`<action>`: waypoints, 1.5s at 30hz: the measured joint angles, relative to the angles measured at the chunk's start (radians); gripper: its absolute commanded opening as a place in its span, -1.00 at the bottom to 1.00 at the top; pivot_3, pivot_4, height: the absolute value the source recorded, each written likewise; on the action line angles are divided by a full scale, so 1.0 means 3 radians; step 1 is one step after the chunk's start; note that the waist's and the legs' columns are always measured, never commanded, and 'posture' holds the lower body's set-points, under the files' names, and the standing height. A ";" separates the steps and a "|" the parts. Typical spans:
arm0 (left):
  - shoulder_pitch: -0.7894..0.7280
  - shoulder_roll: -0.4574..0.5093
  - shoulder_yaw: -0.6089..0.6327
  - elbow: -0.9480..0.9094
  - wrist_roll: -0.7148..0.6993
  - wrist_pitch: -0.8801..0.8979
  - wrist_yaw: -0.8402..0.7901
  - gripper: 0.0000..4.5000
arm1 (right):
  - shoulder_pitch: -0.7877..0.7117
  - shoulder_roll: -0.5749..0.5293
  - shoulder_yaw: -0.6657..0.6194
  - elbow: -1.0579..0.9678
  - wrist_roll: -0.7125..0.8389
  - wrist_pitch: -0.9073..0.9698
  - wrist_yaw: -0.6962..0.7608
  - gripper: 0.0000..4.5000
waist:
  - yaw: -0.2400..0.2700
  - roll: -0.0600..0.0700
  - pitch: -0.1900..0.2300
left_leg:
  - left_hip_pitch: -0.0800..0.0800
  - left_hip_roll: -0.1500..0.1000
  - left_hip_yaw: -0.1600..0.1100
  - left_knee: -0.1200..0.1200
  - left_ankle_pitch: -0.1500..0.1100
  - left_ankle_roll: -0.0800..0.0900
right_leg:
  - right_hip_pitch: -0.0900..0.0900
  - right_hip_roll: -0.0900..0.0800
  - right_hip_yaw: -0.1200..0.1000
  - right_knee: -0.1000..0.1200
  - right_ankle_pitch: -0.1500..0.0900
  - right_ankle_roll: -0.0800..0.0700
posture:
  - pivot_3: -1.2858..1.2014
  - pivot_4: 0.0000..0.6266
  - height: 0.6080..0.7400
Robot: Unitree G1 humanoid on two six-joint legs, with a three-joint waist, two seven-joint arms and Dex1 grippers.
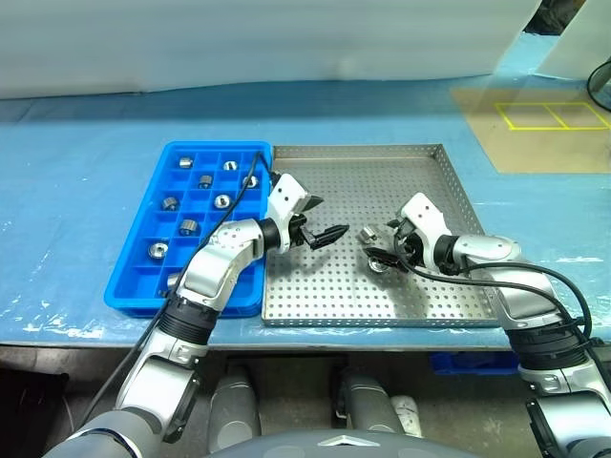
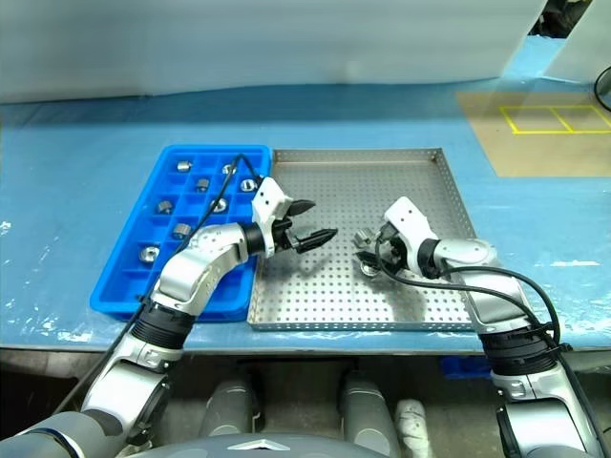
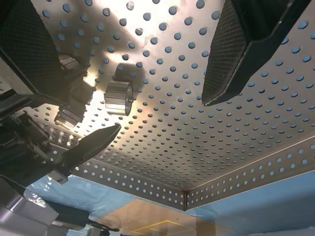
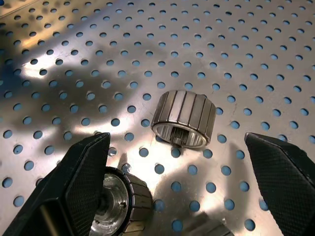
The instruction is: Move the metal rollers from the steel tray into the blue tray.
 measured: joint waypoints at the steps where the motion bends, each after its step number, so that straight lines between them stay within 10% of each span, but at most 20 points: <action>1: 0.0002 0.0000 -0.0001 0.0000 0.0005 -0.0003 -0.0001 0.98 | -0.0034 0.0024 0.0000 0.0010 0.0006 0.0027 -0.0017 1.00 | 0.0000 0.0000 0.0000 | 0.0001 0.0000 0.0000 0.0000 0.0000 0.0000 | 0.0000 0.0000 0.0000 0.0001 0.0000 -0.0001 | -0.19 -0.52 1.00; 13: 0.0047 0.0024 -0.0051 -0.0001 0.0054 -0.0008 -0.0001 0.98 | -0.0291 0.0157 0.0191 0.0295 -0.0026 0.0257 -0.0210 1.00 | 0.0006 0.0001 0.0000 | 0.0004 0.0000 0.0003 -0.0001 0.0000 0.0000 | 0.0000 0.0000 0.0003 0.0001 0.0001 -0.0002 | -0.18 -0.52 1.00; 23: 0.0050 0.0171 0.0054 -0.0068 -0.0044 -0.0077 -0.0176 1.00 | -0.0361 0.0258 0.0183 0.0386 -0.0016 0.0234 -0.0336 -0.30 | 0.0005 0.0001 -0.0001 | 0.0011 0.0001 0.0005 -0.0002 0.0000 -0.0001 | 0.0004 0.0001 0.0006 0.0002 0.0001 -0.0002 | -0.16 -0.52 1.00; 45: 0.1269 0.0683 0.0380 -0.1546 -0.0212 0.0228 0.0223 1.00 | -0.1462 0.1274 0.0380 0.1566 -0.0006 -0.0919 0.0268 -0.30 | 0.0200 0.0002 0.0000 | -0.0001 0.0004 0.0000 -0.0017 0.0005 -0.0011 | -0.0009 0.0000 -0.0010 0.0001 -0.0001 -0.0006 | 0.23 -0.52 1.00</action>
